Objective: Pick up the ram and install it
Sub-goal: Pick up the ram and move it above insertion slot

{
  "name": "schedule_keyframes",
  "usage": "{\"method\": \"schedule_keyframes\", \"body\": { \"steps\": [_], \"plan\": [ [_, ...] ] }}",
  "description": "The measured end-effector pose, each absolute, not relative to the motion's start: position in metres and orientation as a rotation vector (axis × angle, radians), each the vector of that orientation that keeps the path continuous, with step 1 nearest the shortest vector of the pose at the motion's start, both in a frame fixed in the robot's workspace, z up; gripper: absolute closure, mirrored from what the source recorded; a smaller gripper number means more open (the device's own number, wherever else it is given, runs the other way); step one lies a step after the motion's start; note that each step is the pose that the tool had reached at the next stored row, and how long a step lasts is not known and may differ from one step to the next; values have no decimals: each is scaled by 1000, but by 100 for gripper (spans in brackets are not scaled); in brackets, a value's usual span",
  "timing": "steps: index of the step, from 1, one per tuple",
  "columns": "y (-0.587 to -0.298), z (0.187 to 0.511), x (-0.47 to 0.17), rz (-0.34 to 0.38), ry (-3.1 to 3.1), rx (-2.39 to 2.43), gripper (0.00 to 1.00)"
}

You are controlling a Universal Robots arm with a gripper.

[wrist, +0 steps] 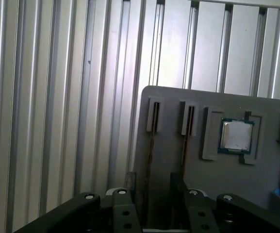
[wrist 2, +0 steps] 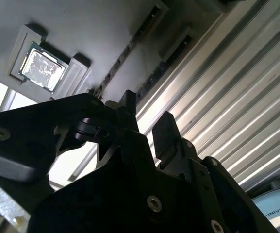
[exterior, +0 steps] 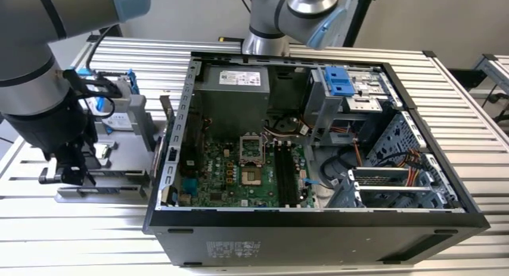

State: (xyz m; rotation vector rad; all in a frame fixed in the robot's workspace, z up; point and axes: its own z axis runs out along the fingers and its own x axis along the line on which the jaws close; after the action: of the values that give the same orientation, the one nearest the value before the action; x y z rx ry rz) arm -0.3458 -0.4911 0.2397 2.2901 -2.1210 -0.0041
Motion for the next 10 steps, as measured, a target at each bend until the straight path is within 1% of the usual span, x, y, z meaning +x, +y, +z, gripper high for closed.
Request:
{"method": "schedule_keyframes", "body": {
  "steps": [10],
  "plan": [
    [-491,227,-348,11,-2113,2281,0]
  ]
}}
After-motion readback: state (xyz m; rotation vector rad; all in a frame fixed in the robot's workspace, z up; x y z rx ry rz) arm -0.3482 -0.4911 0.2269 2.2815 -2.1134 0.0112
